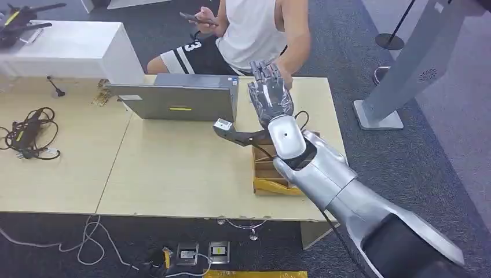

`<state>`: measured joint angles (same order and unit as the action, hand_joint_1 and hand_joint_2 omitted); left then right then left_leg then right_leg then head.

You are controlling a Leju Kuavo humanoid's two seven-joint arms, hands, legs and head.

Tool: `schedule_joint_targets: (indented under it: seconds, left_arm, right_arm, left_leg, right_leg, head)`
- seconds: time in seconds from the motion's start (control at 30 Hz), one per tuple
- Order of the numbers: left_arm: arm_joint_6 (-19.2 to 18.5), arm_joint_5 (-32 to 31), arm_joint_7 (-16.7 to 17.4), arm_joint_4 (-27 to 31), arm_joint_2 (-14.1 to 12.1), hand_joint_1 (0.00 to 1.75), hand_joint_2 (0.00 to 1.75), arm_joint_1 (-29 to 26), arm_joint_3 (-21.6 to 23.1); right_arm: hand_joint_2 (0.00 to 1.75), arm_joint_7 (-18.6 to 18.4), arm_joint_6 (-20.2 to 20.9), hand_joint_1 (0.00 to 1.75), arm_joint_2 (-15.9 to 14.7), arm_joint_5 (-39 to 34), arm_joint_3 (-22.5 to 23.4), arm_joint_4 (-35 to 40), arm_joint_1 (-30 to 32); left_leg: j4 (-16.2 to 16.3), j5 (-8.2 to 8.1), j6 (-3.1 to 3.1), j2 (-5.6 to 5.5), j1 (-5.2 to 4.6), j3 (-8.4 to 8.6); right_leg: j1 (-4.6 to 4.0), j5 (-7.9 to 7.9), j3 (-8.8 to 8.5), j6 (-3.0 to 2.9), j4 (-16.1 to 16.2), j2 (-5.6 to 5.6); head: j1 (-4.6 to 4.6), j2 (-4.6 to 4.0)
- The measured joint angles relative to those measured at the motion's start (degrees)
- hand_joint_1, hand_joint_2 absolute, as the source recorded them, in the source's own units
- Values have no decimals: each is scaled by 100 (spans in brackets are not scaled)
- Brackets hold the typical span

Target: Pass the card to the sensor for recognition and then transmit it.

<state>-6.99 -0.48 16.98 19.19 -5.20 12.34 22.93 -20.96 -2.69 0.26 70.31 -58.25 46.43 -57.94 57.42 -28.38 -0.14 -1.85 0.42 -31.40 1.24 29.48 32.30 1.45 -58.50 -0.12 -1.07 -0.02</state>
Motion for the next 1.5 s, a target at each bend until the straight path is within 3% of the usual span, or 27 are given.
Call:
schedule_joint_targets:
  seconds: [0.3, 0.33, 0.37, 0.4, 0.63, 0.8, 1.0, 1.17, 1.37, 1.43, 1.47, 1.5]
  left_arm:
    - [2, -11, 0, -2, 7, 0, 0, -3, 2]
    - [0, -17, 0, -2, 7, 0, 0, -4, 2]
    - [0, -28, 0, -2, 7, 0, 0, -7, 2]
    - [0, -44, 0, -4, 7, 0, 0, -9, 0]
    - [0, -46, -4, -4, 11, 0, 0, -46, -22]
    - [0, 4, -107, -15, 13, 0, 0, -160, -101]
    - [0, -9, -256, -33, 13, 0, 0, -282, -229]
    - [0, -44, -321, -48, 11, 0, 0, -353, -326]
    - [0, -46, -324, -50, 11, 0, 0, -355, -328]
    - [0, -50, -407, -61, -4, 0, 0, -411, -459]
    - [0, -48, -479, -81, -61, 0, 0, -472, -594]
    - [0, -50, -487, -85, -70, 0, 0, -471, -610]
  right_arm:
    - [175, 11, 53, 175, 173, 169, -62, -477, -17]
    - [175, 0, 66, 162, 173, 204, -62, -490, -15]
    - [175, -19, 76, 65, 173, 225, -62, -499, -15]
    - [175, -42, 87, 0, 173, 249, -59, -505, -14]
    - [175, -289, 100, 0, 171, 520, 68, -514, 30]
    - [175, -341, -215, 0, 221, 413, 341, -439, 77]
    - [175, -136, -804, 0, 184, -120, 941, 32, 195]
    - [175, 90, -916, 0, 11, -525, 1410, 789, 380]
    - [175, 96, -916, 0, 7, -542, 1418, 807, 386]
    - [175, 442, -852, 0, -258, -1271, 1694, 1616, 713]
    - [175, 592, -699, 0, -623, -1740, 1899, 2711, 1142]
    - [175, 599, -678, 0, -712, -1766, 1921, 2961, 1217]
  left_leg:
    - [9, -2, 0, 14, -1, 1]
    - [9, -2, 0, 14, -1, 1]
    - [9, -2, 0, 14, -1, 2]
    - [9, -2, 0, 14, -1, 3]
    - [8, -1, -1, 16, -1, 5]
    - [9, -1, -1, 24, -1, 6]
    - [10, -1, 0, 28, -1, 8]
    - [12, -1, 0, 31, -2, 11]
    - [12, -1, 0, 31, -2, 11]
    - [12, -2, 0, 29, -2, 13]
    - [12, -6, -6, 34, -2, 14]
    - [12, -6, -6, 36, -2, 14]
  right_leg:
    - [2, 0, 3, 0, 0, 21]
    - [1, 0, 2, 0, 0, 19]
    - [1, 0, 2, 0, 0, 20]
    - [1, 0, 2, 0, 0, 20]
    - [1, -4, 0, -4, -1, 22]
    - [1, -4, 1, -5, -1, 23]
    - [1, -4, 2, -5, 0, 25]
    - [1, -5, 1, -5, 0, 26]
    - [1, -5, 1, -5, 0, 27]
    - [1, -5, -4, -5, 2, 25]
    - [1, -5, -1, -5, 2, 27]
    - [1, -5, -1, -5, 1, 27]
  head:
    - [4, 0]
    - [2, 0]
    - [4, 0]
    - [4, 0]
    - [2, 0]
    - [4, 0]
    - [4, 0]
    - [4, 0]
    - [4, 0]
    - [4, 0]
    - [9, 0]
    - [6, 0]
